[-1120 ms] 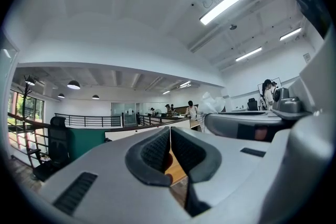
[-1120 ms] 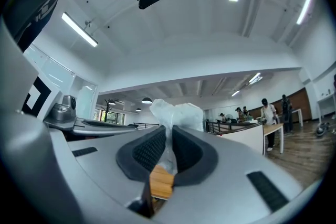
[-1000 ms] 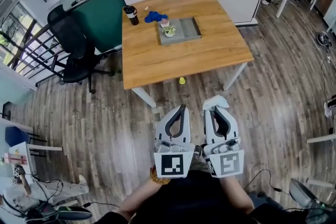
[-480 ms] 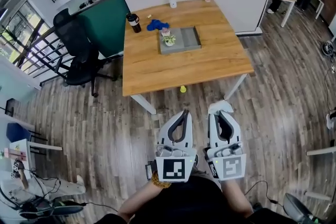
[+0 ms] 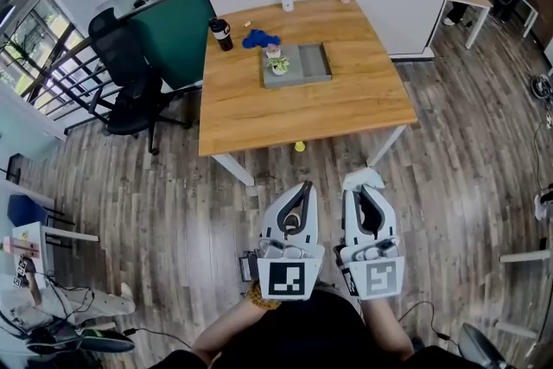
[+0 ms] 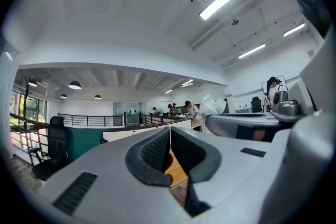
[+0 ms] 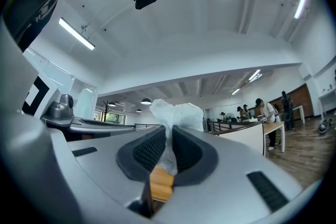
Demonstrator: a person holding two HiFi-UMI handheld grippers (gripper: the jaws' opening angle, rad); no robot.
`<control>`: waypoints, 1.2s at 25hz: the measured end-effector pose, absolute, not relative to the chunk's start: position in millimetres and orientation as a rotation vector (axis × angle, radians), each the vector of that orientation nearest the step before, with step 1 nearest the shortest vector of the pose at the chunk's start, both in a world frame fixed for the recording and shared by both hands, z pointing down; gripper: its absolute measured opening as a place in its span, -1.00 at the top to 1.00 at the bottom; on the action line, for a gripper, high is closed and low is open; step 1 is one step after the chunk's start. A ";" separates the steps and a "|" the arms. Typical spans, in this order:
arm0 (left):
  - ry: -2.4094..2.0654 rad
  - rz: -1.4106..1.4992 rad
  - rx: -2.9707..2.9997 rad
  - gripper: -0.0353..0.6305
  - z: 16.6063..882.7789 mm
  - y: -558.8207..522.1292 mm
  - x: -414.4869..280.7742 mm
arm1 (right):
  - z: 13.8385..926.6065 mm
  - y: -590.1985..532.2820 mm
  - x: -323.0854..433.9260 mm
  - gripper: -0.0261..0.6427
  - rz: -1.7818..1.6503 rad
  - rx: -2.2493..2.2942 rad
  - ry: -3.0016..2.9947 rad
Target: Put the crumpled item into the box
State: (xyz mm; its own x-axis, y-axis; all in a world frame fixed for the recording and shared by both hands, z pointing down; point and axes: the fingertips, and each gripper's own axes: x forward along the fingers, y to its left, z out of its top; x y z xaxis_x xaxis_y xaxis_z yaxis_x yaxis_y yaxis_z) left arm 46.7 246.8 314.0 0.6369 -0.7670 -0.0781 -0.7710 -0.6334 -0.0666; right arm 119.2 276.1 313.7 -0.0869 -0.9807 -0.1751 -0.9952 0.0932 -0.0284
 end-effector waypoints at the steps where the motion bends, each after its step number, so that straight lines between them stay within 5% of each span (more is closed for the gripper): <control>1: 1.300 0.069 -2.759 0.82 315.1 244.2 47.5 | 312.9 273.8 119.5 0.78 0.152 -2.015 2.209; 30: 1.204 0.158 -2.824 0.82 315.2 153.7 94.1 | 306.9 196.7 165.8 0.78 0.224 -2.145 2.173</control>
